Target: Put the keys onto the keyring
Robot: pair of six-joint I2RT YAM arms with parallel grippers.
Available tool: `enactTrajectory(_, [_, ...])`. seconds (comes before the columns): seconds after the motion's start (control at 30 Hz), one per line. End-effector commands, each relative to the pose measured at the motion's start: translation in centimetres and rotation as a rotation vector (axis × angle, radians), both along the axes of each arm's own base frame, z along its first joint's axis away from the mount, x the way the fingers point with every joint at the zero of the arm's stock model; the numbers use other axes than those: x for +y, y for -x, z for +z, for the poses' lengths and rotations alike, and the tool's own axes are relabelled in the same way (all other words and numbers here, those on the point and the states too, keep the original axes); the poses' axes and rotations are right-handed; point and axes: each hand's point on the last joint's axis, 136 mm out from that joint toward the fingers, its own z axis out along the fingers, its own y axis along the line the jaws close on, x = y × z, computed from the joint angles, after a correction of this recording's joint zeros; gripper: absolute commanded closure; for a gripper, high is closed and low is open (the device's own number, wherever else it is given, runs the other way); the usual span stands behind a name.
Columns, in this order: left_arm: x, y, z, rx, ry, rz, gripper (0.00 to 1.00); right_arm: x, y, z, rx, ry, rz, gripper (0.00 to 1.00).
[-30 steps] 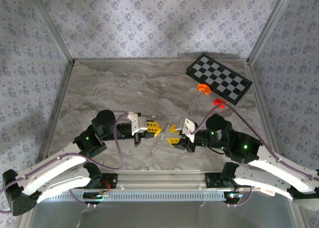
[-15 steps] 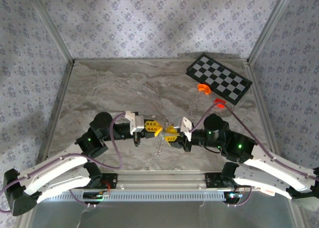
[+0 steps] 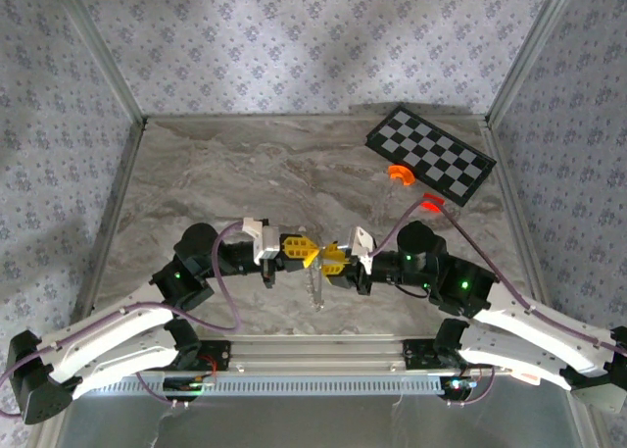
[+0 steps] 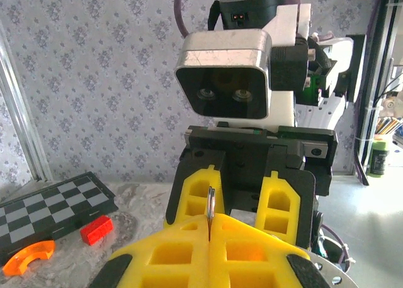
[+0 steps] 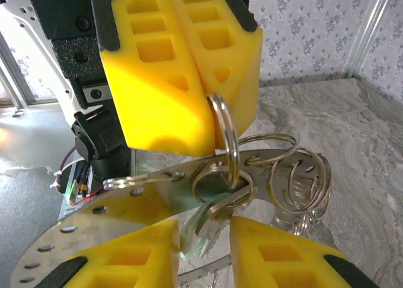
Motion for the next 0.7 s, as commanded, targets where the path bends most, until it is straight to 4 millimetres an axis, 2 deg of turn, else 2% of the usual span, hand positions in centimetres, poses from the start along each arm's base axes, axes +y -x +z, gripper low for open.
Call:
enactTrajectory(0.0, [0.69,0.69,2.77,-0.051,0.089,-0.014,1.00,-0.03,0.24,0.45,0.008,-0.031,0.011,0.67])
enactTrajectory(0.13, [0.77,0.80,2.96,-0.051,0.095,-0.017,1.00,-0.09,0.28,0.52,0.008,-0.041,0.010,0.66])
enactTrajectory(0.33, [0.94,0.83,3.09,-0.051,0.099,-0.015,1.00,-0.08,0.02,0.41,0.010,-0.048,0.001,0.74])
enactTrajectory(0.67, [1.14,0.70,3.05,-0.053,0.095,-0.005,1.00,-0.42,-0.09,1.04,-0.010,-0.063,-0.006,0.95])
